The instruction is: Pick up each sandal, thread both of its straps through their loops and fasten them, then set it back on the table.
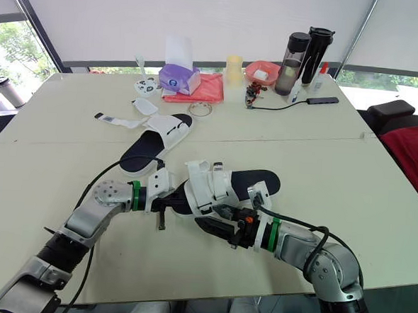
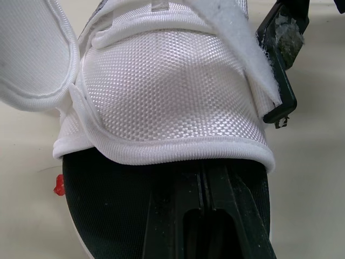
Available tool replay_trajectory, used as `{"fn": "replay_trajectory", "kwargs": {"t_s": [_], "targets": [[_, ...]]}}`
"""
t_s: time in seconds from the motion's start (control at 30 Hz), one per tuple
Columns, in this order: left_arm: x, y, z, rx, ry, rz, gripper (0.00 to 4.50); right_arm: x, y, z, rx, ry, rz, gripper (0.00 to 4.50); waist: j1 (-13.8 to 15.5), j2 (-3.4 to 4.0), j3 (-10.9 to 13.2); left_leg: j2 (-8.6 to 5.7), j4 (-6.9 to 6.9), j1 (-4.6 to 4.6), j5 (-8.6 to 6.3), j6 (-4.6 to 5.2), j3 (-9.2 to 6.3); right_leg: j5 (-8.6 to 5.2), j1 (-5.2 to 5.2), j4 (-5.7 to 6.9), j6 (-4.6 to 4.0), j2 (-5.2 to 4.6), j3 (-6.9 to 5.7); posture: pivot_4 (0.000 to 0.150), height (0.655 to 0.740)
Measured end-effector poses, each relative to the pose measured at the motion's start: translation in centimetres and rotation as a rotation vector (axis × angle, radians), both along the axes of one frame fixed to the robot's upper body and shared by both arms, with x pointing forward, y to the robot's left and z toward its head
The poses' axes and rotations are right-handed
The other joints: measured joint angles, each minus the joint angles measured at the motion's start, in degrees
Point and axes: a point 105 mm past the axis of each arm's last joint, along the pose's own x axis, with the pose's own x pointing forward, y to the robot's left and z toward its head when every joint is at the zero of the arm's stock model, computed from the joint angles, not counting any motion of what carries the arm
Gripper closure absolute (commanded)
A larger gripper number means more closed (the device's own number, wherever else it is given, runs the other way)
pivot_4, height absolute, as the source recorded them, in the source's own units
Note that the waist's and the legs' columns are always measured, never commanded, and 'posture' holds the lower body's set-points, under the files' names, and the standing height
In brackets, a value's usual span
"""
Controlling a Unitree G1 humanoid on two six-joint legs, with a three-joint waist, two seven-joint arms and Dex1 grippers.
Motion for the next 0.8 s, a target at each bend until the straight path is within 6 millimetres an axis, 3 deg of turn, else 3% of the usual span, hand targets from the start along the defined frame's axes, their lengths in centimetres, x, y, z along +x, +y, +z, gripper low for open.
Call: {"fn": "replay_trajectory", "kwargs": {"t_s": [0.23, 0.37, 0.57, 0.8], "targets": [[0.0, 0.1, 0.0, 0.001, -0.001, 0.005, 4.5, 0.1, 0.5, -0.3, 0.002, 0.01, 0.037, 0.03, -0.1, 0.0, 0.0, 0.01, 0.0, 0.07, 0.0, 0.0, 0.0, 0.0, 0.05, 0.01, 0.0, 0.01, 0.0, 0.15, 0.74], [0.0, 0.1, 0.0, 0.002, -0.001, 0.006, 4.5, 0.5, 0.5, -0.6, -0.01, 0.017, 0.037, 1.3, -0.1, 0.0, 0.0, 0.02, 0.0, 0.11, 0.0, 0.0, 0.0, 0.0, 0.08, 0.02, 0.0, 0.03, 0.0, 0.15, 0.74], [0.0, 0.1, 0.0, 0.001, -0.003, 0.007, 4.5, 1.5, 0.6, -1.1, -0.035, 0.018, 0.016, 4.41, 0.0, 0.01, 0.0, 0.01, -0.01, 0.12, 0.0, 0.0, -0.01, 0.0, 0.08, 0.03, 0.0, 0.04, 0.0, 0.15, 0.74], [0.4, 0.3, 0.1, -0.005, -0.023, 0.016, 4.5, 0.6, 0.2, -2.0, -0.079, 0.055, 0.065, 4.41, 0.1, 0.01, 0.0, 0.01, 0.0, 0.15, 0.0, 0.0, -0.01, 0.0, 0.14, 0.05, 0.0, 0.05, 0.01, 0.15, 0.74]]}}
